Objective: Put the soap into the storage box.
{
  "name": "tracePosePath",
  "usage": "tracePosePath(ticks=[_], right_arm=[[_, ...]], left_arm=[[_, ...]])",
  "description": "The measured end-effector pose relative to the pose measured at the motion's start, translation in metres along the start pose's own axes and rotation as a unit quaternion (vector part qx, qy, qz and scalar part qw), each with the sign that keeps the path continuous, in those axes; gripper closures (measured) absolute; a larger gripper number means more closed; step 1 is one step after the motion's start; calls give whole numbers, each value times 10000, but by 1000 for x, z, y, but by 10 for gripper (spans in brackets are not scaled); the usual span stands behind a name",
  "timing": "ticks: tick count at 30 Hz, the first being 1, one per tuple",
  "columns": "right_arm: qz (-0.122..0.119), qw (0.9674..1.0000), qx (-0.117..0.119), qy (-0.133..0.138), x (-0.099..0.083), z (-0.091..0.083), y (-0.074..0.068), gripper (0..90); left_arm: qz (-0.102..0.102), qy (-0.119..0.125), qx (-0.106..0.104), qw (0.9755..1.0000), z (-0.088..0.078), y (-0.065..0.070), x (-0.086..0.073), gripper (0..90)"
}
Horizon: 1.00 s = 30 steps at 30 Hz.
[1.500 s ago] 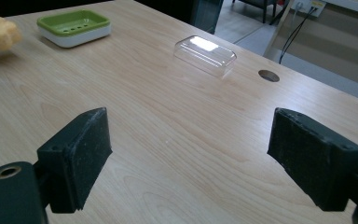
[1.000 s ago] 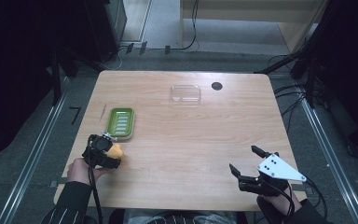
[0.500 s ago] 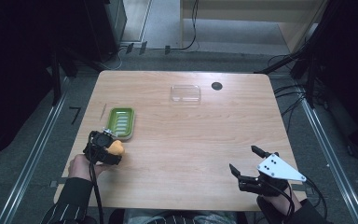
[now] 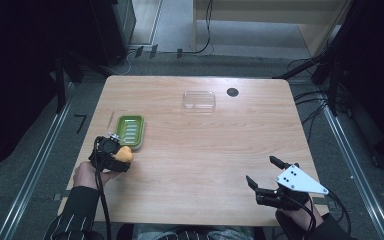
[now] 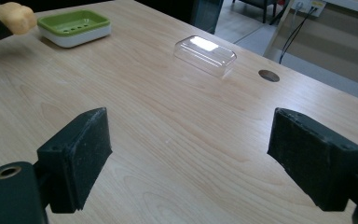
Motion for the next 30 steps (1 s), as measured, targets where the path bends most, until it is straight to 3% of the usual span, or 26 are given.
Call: tracePosePath(ticks=[8, 30], right_arm=[[-20, 10000, -1, 4, 0, 0, 0, 134], [-11, 10000, 3, -4, 0, 0, 0, 134]], left_arm=[[46, -4, 92, 9999, 2, -2, 6, 393], [-81, 178, 53, 9998, -2, -11, 27, 393]])
Point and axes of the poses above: each handheld gripper's, and its own axes: z roughly forward along the jaws, x roughly out of its top, y roughly to its right, the point moved 8 cm from there along z, roughly forward along the jaws, and after that the axes turned 2 degrees about -x, right-handed, at the moved point
